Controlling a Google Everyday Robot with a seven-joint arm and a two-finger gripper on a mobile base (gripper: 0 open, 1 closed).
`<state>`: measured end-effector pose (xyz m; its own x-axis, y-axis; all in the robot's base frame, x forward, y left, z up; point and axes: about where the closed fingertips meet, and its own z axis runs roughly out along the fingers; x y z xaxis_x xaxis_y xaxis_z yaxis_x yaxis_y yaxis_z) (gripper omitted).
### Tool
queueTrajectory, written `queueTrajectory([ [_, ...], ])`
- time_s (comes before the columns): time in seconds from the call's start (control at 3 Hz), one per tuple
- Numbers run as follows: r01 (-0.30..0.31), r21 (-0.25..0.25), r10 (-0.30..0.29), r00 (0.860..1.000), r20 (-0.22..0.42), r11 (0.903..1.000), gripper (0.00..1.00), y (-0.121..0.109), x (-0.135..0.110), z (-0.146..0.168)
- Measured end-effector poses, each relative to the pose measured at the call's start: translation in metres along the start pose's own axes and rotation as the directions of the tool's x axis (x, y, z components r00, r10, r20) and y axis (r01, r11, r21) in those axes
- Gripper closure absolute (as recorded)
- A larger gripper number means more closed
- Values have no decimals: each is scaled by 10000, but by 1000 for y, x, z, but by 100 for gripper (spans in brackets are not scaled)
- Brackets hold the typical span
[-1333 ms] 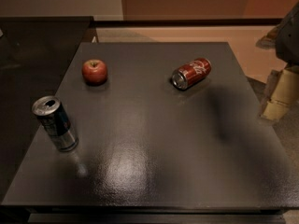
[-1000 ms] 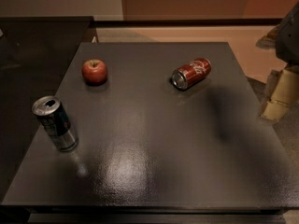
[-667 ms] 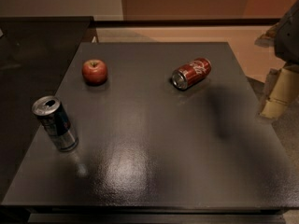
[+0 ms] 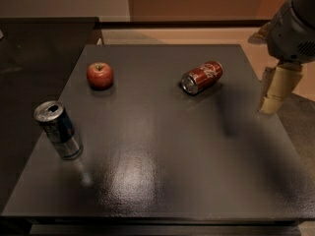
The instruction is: Pick coke can
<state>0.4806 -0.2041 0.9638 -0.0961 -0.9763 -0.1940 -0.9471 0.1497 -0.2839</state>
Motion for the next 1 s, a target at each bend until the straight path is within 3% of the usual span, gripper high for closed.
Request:
queueTrajectory([
  [0.67,1319,-84,-1313,9899,526,9912,0,-44,-12,35],
  [1.0,1989,-244,-1963,9772,806,9797,0,-66,-19,54],
])
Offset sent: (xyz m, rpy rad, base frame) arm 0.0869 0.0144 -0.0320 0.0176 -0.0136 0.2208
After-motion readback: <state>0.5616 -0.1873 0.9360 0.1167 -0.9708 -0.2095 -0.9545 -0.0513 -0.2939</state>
